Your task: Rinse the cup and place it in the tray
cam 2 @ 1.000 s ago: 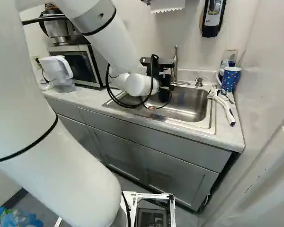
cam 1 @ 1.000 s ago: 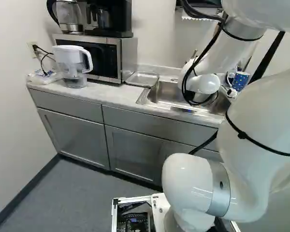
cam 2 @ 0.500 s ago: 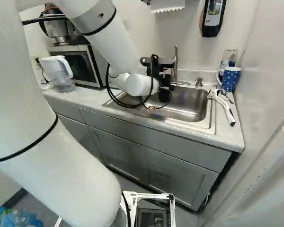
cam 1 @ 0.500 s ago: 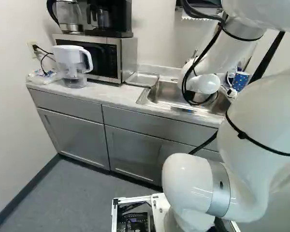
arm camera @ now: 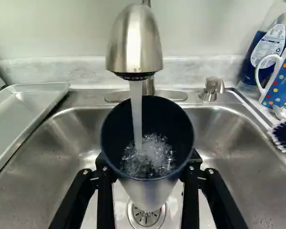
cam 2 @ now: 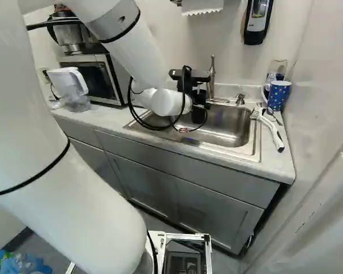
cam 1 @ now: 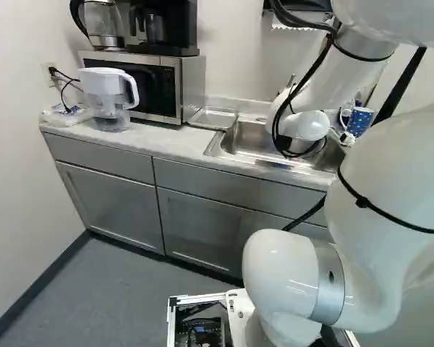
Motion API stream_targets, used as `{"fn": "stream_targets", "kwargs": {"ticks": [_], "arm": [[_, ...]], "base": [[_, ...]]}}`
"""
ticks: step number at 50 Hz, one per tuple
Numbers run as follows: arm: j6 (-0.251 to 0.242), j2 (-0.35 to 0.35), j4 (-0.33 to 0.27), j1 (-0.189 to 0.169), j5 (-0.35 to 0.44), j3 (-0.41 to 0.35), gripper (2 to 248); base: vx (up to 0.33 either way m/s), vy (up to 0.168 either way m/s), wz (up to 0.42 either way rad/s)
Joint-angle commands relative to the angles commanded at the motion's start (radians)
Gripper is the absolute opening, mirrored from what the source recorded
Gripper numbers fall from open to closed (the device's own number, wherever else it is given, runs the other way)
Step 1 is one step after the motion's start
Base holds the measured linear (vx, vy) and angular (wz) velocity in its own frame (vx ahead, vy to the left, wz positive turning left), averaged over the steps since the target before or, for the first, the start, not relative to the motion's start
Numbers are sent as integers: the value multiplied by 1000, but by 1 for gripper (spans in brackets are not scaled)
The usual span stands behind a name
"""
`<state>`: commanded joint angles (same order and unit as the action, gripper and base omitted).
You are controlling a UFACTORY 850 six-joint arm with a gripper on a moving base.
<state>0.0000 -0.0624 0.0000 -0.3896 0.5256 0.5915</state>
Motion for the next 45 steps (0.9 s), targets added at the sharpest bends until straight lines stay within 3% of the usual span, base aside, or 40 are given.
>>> {"fn": "stream_targets", "kwargs": {"ticks": [45], "arm": [[0,0,0,0,0,0,125]], "base": [[0,0,0]]}}
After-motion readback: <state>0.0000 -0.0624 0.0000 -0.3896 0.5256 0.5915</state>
